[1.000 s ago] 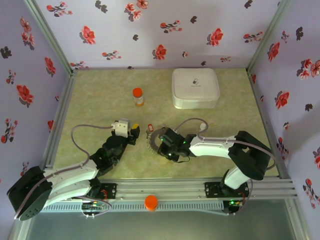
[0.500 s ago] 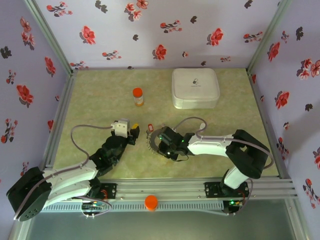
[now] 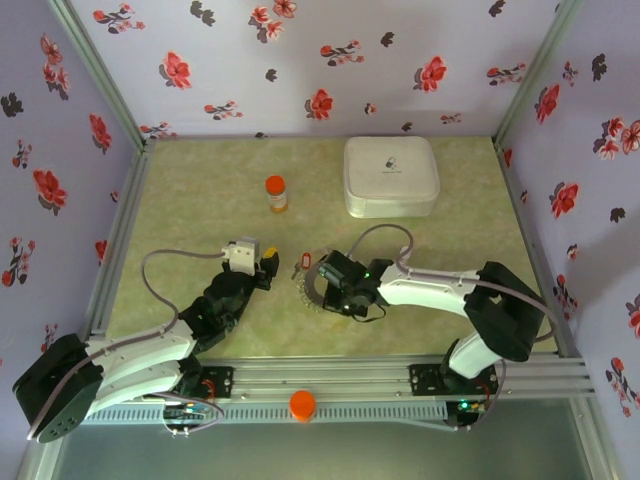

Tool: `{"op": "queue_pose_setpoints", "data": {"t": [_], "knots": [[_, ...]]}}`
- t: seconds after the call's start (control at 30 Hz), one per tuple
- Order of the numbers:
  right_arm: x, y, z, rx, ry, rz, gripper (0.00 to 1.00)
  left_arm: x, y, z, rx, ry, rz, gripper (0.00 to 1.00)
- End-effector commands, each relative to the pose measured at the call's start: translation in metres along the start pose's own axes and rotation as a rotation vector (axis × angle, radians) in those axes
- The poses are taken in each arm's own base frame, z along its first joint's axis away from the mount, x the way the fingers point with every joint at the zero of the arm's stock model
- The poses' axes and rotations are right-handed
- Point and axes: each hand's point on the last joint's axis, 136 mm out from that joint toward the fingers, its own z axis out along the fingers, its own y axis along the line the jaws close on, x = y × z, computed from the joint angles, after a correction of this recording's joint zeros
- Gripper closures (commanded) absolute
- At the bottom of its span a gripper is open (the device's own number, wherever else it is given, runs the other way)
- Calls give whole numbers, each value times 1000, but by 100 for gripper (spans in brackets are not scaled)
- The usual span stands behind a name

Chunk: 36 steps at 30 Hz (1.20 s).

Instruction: Put the keys on the keyring

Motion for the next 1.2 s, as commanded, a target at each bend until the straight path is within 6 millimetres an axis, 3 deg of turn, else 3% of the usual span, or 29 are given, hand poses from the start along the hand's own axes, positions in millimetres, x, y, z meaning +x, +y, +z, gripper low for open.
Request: {"op": "queue_pose_setpoints", "data": {"t": [0.0,0.3,0.63,0.9,1.17], "knots": [[0,-15,-15,80,8,-174,100,-7,6,-2,-27,-31,-3,47],[18,0,-5,65,122,-361,100,-3,8,-1,-39,-12,19,47],[23,3,7,94,162,-397,100,-3,11,-1,-55,-9,32,47],[24,6,11,86,169,-384,88,-2,12,-1,-60,-10,35,47],[23,7,9,85,165,-377,96,-3,12,-2,-60,-12,39,47]]}}
